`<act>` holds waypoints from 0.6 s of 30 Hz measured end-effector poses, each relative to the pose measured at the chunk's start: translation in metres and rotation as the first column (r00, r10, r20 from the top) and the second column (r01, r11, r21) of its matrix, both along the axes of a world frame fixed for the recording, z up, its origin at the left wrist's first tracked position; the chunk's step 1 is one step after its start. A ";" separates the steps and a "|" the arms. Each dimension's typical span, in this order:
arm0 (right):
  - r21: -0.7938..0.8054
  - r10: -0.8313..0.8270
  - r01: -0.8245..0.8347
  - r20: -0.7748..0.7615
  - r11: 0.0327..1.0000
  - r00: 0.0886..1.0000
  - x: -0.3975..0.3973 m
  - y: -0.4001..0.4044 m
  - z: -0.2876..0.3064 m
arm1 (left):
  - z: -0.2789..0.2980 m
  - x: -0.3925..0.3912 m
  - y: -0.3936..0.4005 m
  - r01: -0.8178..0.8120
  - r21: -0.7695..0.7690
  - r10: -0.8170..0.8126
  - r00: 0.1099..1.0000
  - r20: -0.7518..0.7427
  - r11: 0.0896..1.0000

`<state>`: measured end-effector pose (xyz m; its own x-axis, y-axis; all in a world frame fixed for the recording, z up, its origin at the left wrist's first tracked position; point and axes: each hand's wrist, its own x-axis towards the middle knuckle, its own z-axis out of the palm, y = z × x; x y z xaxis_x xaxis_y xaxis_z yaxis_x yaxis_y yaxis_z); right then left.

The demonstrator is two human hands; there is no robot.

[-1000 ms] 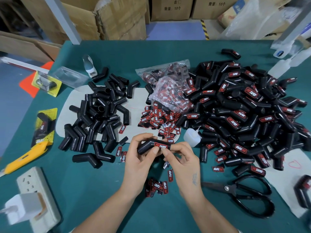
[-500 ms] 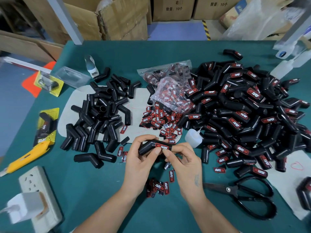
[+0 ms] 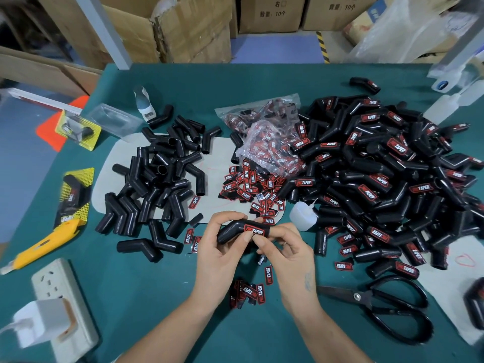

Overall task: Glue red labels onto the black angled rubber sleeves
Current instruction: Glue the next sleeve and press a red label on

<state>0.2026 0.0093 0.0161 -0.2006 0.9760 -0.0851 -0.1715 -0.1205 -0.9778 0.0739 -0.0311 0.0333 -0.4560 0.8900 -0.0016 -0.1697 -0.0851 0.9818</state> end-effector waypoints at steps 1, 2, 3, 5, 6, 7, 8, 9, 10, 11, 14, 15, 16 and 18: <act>-0.001 0.000 0.000 0.003 1.000 1.000 0.000 0.000 0.000 | 0.000 0.000 0.000 -0.002 -0.002 0.002 1.000 -0.010 1.000; -0.001 0.000 0.000 0.006 1.000 1.000 0.000 0.000 0.000 | 0.000 0.001 -0.001 -0.006 -0.004 0.006 1.000 -0.016 1.000; 0.000 -0.002 0.002 0.007 1.000 1.000 0.000 0.000 0.000 | 0.000 0.001 -0.001 -0.010 -0.005 0.010 1.000 -0.016 1.000; -0.003 -0.008 0.008 0.003 1.000 1.000 0.001 0.000 0.000 | 0.001 0.002 -0.001 -0.012 -0.005 0.012 1.000 -0.007 1.000; -0.004 -0.011 0.011 0.001 1.000 1.000 0.002 0.001 0.000 | 0.001 0.003 -0.001 -0.012 -0.006 0.012 1.000 -0.001 1.000; -0.003 -0.013 0.013 0.002 1.000 1.000 0.002 0.001 0.000 | 0.001 0.003 -0.001 -0.010 -0.007 0.011 1.000 0.004 1.000; -0.001 -0.016 0.016 0.003 1.000 1.000 0.002 0.001 0.000 | 0.001 0.003 0.000 -0.008 -0.009 0.009 1.000 0.009 1.000; 0.000 -0.020 0.020 -0.001 1.000 1.000 0.002 0.001 -0.001 | 0.001 0.003 0.000 -0.006 -0.011 0.006 1.000 0.012 1.000; 0.000 -0.023 0.023 -0.009 1.000 1.000 0.002 0.002 -0.001 | 0.000 0.002 0.000 -0.005 -0.012 0.005 1.000 0.016 1.000; -0.003 -0.025 0.025 -0.018 1.000 1.000 0.002 0.002 -0.001 | 0.000 0.002 0.000 -0.002 -0.014 0.003 1.000 0.021 1.000; -0.015 -0.036 0.035 -0.038 0.999 0.999 0.002 0.001 -0.002 | 0.000 0.002 0.000 0.005 -0.017 -0.005 1.000 0.025 1.000; -0.017 -0.038 0.037 -0.043 0.999 0.998 0.002 0.001 -0.002 | 0.000 0.002 0.001 0.004 -0.018 -0.003 1.000 0.021 1.000; -0.017 -0.039 0.038 -0.045 0.999 0.998 0.002 0.001 -0.001 | 0.000 0.001 0.000 0.002 -0.018 -0.002 1.000 0.019 1.000; -0.013 -0.037 0.036 -0.042 0.999 0.998 0.001 0.001 0.000 | 0.000 0.001 0.000 -0.002 -0.021 0.002 1.000 0.014 1.000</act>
